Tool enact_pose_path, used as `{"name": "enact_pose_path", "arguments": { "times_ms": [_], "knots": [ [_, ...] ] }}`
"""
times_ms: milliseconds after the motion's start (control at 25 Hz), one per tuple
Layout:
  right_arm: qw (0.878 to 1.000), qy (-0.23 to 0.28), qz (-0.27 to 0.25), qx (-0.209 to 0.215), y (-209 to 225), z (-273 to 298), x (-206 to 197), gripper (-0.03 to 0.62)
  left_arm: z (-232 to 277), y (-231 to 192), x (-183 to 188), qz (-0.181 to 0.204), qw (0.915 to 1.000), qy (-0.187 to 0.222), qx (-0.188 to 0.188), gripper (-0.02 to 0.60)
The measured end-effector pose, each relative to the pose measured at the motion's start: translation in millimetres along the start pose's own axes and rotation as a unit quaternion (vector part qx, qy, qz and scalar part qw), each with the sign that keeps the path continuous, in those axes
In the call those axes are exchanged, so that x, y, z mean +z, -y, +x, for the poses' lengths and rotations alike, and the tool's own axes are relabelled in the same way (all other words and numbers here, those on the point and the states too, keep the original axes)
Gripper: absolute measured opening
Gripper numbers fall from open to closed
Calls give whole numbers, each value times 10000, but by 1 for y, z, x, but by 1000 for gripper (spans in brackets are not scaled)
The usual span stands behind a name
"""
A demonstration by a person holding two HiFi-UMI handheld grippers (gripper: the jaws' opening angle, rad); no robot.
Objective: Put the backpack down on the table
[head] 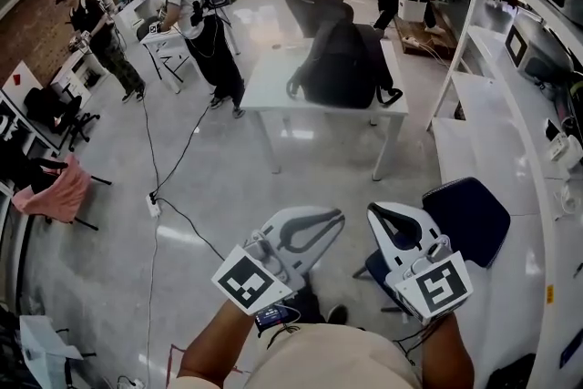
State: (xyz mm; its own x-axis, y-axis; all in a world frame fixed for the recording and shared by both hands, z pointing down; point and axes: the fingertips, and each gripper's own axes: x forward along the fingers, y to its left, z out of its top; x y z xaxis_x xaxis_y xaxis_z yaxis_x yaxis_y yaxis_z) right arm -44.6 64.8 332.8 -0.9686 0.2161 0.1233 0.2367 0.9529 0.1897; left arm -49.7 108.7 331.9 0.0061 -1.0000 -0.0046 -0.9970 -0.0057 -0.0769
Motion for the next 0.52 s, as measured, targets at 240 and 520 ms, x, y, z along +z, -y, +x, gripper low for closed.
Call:
{"name": "enact_pose_path", "arguments": {
  "times_ms": [240, 520],
  "knots": [
    [10000, -10, 24, 33, 1, -1, -4, 25, 3, 0, -2, -51, 10000, 3, -16, 31],
    [10000, -69, 44, 52, 4, 5, -9, 25, 6, -6, -9, -72, 10000, -48, -4, 31]
  ]
}}
